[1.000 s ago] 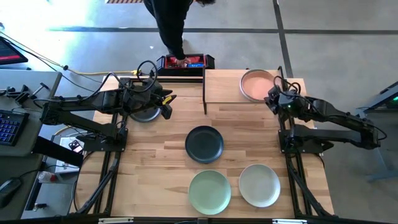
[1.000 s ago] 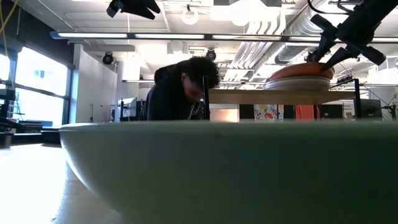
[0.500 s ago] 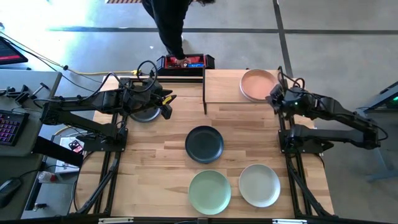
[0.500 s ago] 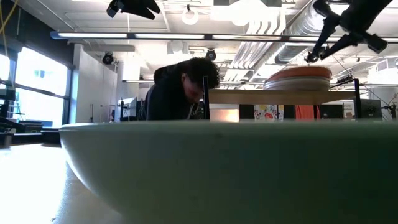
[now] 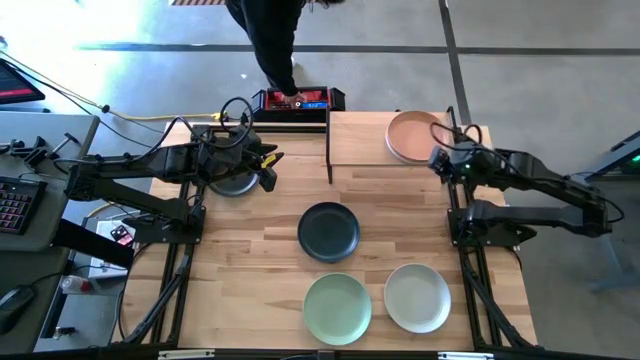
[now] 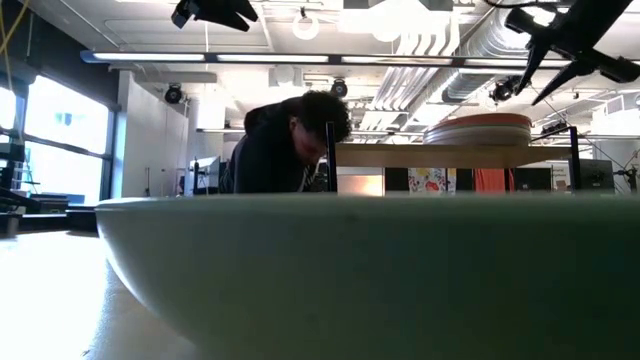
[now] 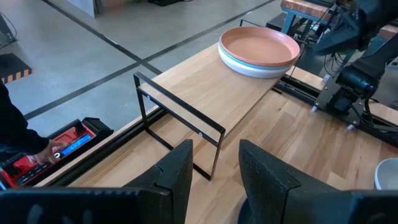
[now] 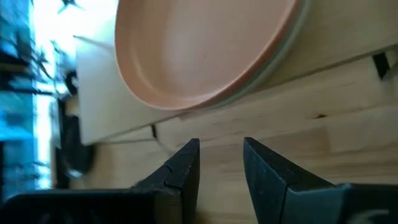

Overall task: Place and stack plates onto a shelf
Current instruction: Stack the brown plate on top of the blue plate on the shelf

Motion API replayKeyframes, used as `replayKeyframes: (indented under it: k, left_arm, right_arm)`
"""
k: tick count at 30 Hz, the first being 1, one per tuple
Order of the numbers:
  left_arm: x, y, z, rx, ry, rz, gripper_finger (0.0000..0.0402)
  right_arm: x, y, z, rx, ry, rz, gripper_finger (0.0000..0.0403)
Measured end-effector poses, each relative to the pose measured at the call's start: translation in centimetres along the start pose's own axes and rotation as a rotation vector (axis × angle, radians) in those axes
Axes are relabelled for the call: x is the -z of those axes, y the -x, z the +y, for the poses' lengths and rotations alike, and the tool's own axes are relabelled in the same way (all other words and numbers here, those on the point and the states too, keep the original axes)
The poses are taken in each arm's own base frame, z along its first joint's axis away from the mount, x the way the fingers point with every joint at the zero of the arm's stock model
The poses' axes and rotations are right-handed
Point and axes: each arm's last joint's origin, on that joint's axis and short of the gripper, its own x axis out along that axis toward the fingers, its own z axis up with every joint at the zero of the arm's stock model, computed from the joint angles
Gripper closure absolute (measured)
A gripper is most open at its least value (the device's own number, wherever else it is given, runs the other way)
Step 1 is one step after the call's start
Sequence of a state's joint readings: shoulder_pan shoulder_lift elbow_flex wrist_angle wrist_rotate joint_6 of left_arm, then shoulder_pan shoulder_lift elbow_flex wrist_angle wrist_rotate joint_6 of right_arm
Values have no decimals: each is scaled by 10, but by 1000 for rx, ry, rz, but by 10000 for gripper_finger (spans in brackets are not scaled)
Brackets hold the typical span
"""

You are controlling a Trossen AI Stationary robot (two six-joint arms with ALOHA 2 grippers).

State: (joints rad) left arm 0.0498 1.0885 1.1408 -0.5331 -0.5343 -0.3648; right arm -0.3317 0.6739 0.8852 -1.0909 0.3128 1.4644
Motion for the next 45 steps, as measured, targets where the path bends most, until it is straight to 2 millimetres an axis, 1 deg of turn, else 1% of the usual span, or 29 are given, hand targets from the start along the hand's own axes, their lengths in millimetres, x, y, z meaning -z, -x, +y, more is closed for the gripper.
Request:
replayKeyframes:
  k: [4, 10, 14, 21, 29, 39, 42, 45]
  left_arm:
    - [0, 0, 0, 0, 0, 0, 284]
    - [0, 0, 0, 0, 1, 0, 284]
    - [0, 0, 0, 0, 0, 0, 284]
    - [0, 0, 0, -1, 1, 0, 284]
    - [-1, -1, 3, -24, 6, -5, 284]
    - [-2, -3, 7, -44, 13, -7, 284]
    - [-2, -3, 7, -40, 13, -5, 284]
    - [-2, -3, 7, -40, 11, -1, 284]
  right_arm:
    - [3, -13, 8, 57, 90, 3, 300]
    - [6, -27, 14, 128, 124, -15, 300]
    - [6, -28, 15, 131, 132, -17, 300]
    - [4, -22, 15, 80, 144, -47, 300]
    - [0, -26, 12, 149, 147, -96, 300]
    - [-2, -32, 13, 181, 160, -94, 300]
    - [-1, -30, 15, 150, 160, -67, 300]
    - [3, -31, 23, 56, 199, -19, 300]
